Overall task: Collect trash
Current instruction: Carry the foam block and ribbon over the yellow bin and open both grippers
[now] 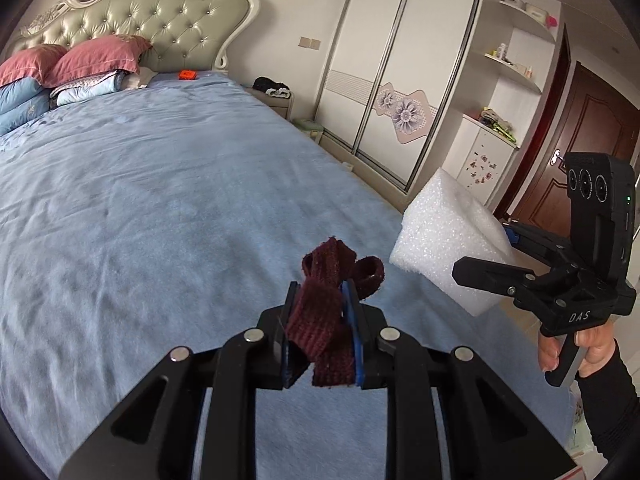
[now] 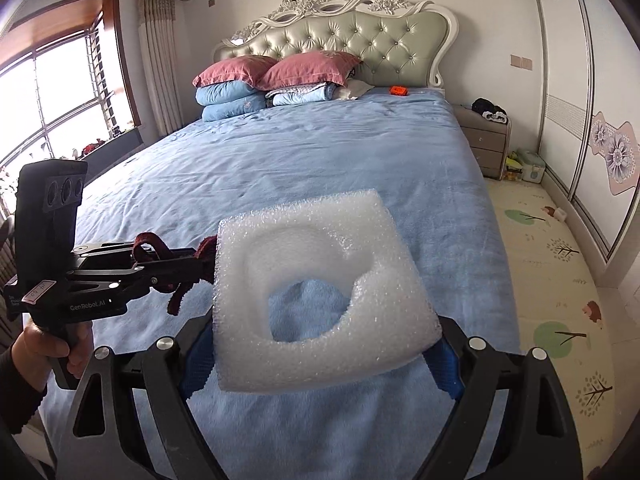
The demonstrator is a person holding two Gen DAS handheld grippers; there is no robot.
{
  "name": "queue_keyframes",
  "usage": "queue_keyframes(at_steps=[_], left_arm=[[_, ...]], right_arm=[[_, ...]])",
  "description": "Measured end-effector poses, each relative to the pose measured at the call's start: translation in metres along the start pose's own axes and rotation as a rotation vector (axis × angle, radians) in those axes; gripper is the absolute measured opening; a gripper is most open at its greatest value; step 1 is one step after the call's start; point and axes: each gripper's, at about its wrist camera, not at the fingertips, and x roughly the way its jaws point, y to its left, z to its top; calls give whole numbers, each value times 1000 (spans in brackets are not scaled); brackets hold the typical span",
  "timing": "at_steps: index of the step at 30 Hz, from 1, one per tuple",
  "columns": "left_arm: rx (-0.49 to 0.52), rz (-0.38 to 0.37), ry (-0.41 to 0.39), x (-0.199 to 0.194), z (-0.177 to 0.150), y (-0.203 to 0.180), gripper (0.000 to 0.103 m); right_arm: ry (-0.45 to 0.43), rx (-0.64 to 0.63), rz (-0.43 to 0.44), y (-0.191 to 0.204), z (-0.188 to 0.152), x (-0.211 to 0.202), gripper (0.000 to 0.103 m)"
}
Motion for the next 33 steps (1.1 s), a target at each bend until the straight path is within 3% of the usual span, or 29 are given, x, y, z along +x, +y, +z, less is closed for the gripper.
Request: queue_keyframes(at_steps=[8, 15, 19, 25, 33], left_arm=[[138, -118, 11, -12, -17, -105, 22], [241, -278, 66, 19, -26, -204, 22], [324, -332, 114, 50, -31, -264, 22], [403, -386, 224, 111, -42, -339, 22], [327, -395, 501, 222, -54, -395, 22]], right_arm=[[-64, 25, -12, -20, -45, -110, 83], [-76, 107, -137, -70, -93, -184, 83], [-63, 189, -226, -111, -127, -216, 83], [-41, 342, -337, -176, -182, -253, 83], [45, 445, -424, -231, -243, -256, 83]])
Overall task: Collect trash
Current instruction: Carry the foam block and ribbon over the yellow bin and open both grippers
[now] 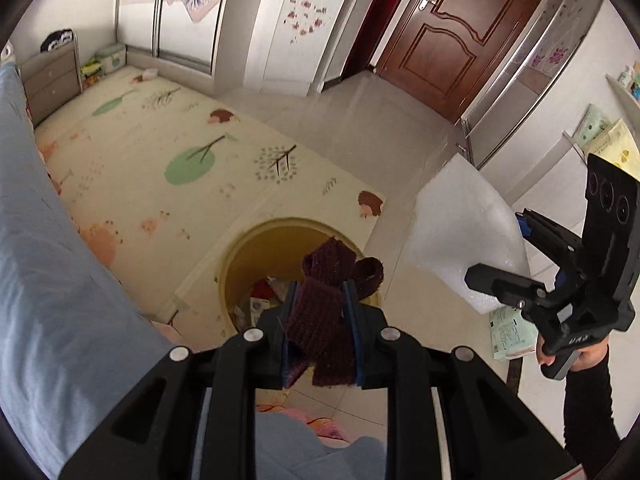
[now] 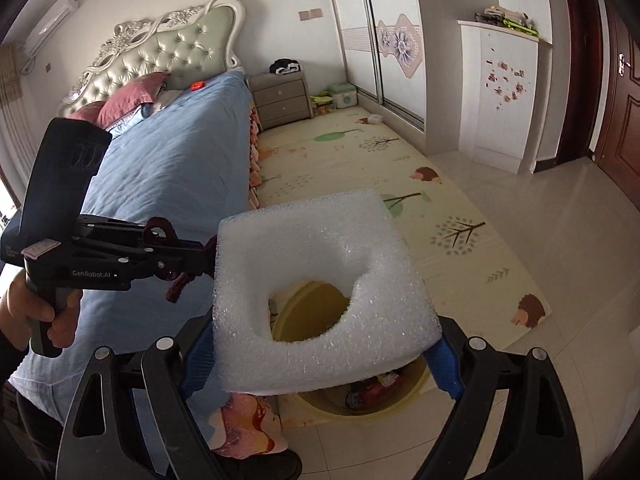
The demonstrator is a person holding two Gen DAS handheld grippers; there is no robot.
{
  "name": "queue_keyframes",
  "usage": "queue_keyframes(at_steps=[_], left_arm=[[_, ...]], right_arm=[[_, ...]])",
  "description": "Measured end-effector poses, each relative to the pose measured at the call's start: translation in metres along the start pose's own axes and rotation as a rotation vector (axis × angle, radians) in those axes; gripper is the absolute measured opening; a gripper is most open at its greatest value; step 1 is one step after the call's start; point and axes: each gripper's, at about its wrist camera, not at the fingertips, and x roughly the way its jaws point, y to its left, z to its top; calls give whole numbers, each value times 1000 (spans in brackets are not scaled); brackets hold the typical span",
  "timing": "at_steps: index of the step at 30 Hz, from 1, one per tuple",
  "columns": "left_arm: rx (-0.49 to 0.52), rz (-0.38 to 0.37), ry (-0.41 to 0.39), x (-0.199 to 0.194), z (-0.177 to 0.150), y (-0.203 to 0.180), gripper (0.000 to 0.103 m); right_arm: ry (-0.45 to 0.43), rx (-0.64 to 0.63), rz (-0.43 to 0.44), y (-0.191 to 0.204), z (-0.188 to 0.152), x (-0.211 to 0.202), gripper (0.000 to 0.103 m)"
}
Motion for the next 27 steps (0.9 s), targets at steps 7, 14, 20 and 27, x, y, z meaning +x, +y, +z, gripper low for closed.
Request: queue_keyframes(at_steps=[7, 14, 20, 27], left_arm=[[-14, -10, 71, 48, 20, -1, 23], [-67, 3, 91, 72, 26, 9, 35], [-97, 90, 53, 76, 30, 10, 99], [-81, 94, 60, 74, 30, 6, 99]], right_arm=[[54, 51, 5, -32, -23, 31, 83], [94, 70, 19, -48, -30, 61, 84], [156, 39, -23, -45, -36, 89, 89], [145, 70, -25, -52, -36, 88, 95]])
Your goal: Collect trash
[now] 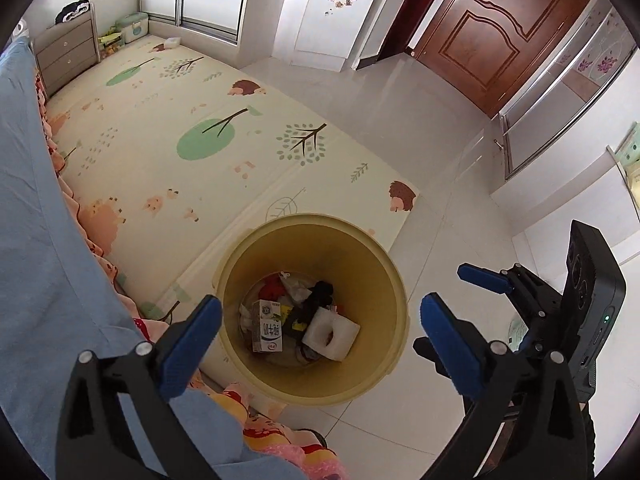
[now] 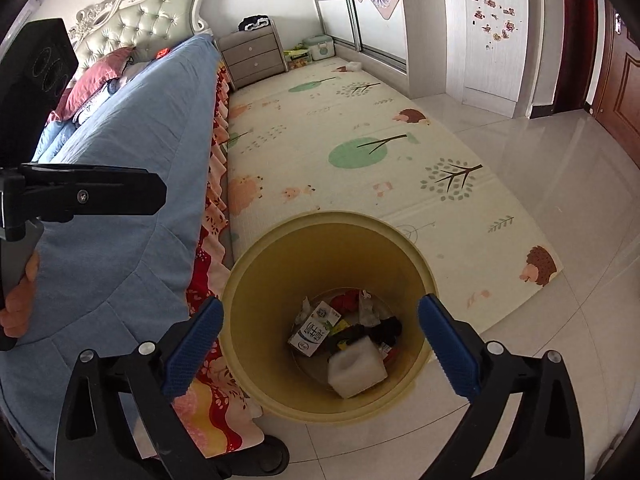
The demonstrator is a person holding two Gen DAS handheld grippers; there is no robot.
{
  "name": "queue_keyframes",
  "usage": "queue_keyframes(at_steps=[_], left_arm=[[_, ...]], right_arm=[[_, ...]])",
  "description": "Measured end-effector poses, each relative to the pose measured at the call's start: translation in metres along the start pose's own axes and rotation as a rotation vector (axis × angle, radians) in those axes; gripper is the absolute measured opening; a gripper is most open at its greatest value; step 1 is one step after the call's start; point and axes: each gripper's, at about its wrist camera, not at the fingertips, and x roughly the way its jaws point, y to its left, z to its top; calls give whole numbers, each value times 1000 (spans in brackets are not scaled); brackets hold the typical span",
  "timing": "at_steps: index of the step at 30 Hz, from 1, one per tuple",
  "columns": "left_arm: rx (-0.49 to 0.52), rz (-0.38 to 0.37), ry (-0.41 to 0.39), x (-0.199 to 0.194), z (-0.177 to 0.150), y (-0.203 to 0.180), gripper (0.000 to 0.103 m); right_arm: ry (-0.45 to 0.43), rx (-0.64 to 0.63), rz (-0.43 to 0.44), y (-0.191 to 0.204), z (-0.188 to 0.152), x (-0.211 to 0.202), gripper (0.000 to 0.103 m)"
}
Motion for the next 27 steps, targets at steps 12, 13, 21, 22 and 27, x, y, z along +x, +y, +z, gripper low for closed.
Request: queue_keyframes(at_steps=[12, 13, 21, 22, 27], left_arm=[[-13, -21, -55, -28, -4, 2, 99], [-13, -22, -64, -34, -5, 1, 99], [1, -38, -172, -86, -21, -2, 99], [2, -37, -187, -94, -23, -2, 99], [2, -12, -282, -143, -47, 10, 99]], right_arm=[[-53, 12, -7, 9, 5, -32, 94], [-57, 8, -8, 11, 6, -35, 94], [-114, -52, -10, 52, 15, -70, 94], [-123, -64, -8, 58, 16, -75, 94], [-181, -108, 0, 95, 23, -97, 94]])
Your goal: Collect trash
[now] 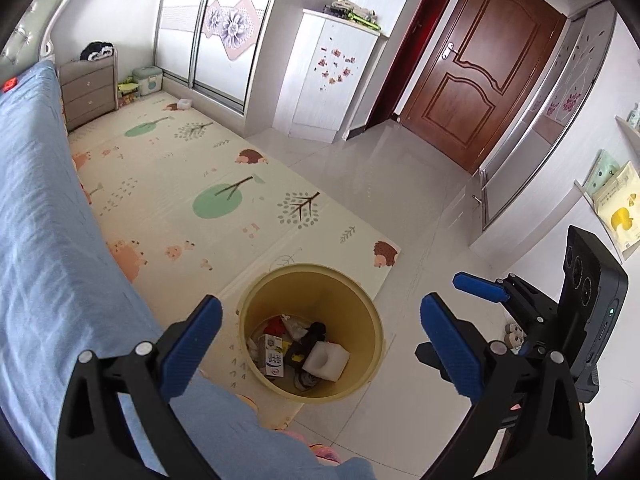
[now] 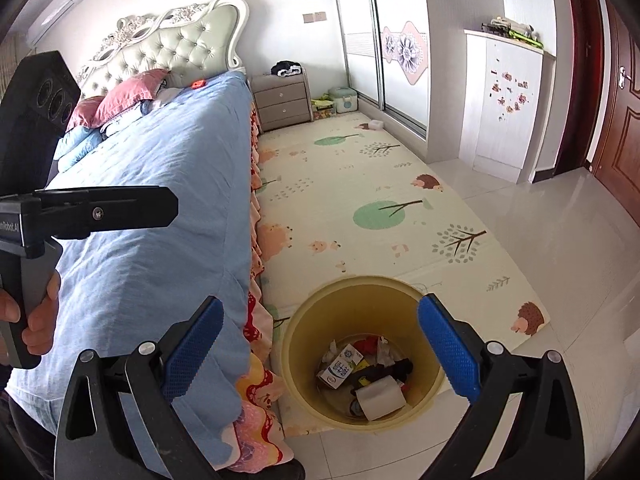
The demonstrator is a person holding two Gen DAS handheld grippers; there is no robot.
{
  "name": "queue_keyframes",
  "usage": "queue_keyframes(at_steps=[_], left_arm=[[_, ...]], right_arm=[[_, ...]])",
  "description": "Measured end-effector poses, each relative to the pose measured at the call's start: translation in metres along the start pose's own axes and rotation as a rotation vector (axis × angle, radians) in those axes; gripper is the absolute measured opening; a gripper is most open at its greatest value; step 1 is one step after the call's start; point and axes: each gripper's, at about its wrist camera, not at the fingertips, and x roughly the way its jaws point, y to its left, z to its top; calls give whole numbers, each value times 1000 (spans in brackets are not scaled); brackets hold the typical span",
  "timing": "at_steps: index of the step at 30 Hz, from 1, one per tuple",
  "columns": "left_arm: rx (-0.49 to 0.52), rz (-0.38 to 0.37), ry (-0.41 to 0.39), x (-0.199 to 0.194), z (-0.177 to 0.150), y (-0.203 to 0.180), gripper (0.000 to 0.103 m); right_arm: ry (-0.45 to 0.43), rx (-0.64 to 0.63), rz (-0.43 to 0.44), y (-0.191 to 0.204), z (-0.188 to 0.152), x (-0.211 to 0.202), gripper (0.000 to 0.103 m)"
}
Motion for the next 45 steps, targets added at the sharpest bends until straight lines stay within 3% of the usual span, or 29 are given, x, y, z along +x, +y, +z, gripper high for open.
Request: queue_keyframes(at_steps=[9, 16, 21, 27, 33, 41, 45], left_arm=[[-4, 165, -221, -125, -41, 48, 99], [-16, 319, -370, -216, -88, 89, 99], [-88, 454, -468, -273, -128, 129, 99], [-157, 600, -521, -314, -168, 163, 99], [-222, 651, -549, -341, -201, 189, 99], [-234, 816, -597, -375, -229, 203, 99], [-249, 862, -617, -389, -234, 207, 99]], right_arm=[[-185, -50, 113, 92, 30, -19, 95], [-237, -113, 221, 183, 42, -13, 95], [-248, -134, 310, 242, 43, -10, 95], [-299, -219, 298, 312, 31, -12, 95], [-311, -273, 343, 365, 25, -8, 95], [-326, -288, 384, 408, 26, -5, 95], [-318, -293, 402, 419, 23, -3, 95]])
